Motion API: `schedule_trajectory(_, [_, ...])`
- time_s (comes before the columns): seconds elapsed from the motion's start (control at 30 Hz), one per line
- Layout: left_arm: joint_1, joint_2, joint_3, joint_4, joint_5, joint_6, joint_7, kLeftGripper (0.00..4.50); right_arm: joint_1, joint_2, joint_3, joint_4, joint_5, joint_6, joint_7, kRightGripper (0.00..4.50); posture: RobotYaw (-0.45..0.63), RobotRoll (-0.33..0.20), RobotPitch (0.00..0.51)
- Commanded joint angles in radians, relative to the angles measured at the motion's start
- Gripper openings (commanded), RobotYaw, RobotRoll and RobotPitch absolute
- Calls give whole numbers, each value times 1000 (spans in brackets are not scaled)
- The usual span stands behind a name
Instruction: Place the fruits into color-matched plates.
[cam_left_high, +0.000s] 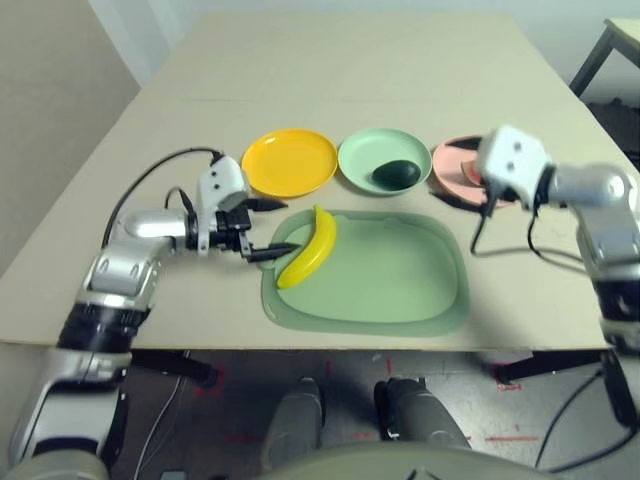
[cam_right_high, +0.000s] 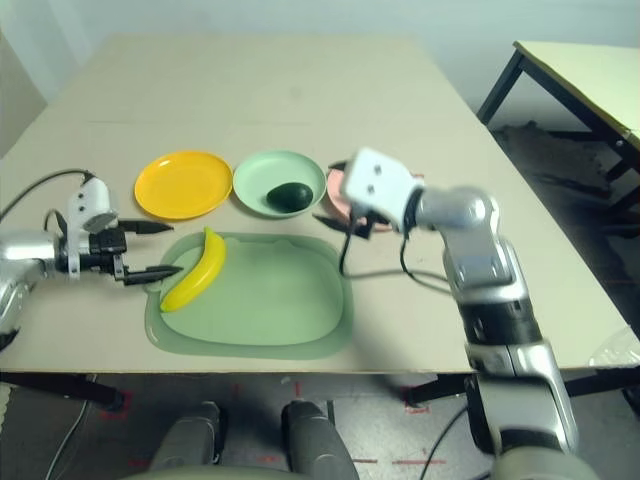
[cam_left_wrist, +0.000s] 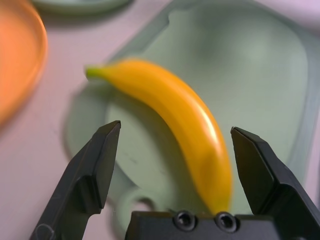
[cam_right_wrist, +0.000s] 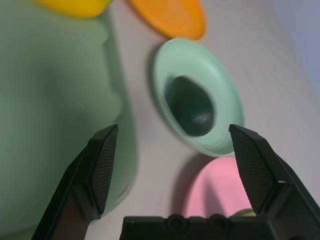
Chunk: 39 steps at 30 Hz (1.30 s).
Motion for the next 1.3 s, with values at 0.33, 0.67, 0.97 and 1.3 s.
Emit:
schedule_trajectory(0.33, [-207, -86, -6, -233, -133, 592, 340, 4500, 102, 1, -31, -49, 70, -141, -72, 4457, 33, 0, 143])
schedule_trajectory(0.67, [-320, -19, -114, -217, -79, 525, 347, 4500, 159, -24, -43, -100, 101, -118, -77, 4457, 1, 0, 139])
schedule_trajectory(0.97, [-418, 262, -317, 265, 325, -808, -267, 4500, 332, -99, -111, -292, 529, 336, 47, 4457, -21, 0, 141])
schedule_trajectory(1.3, [-676, -21, -436, 739, 353, -1670, -539, 4500, 481, 0, -192, -396, 787, 610, -65, 4457, -27, 0, 146])
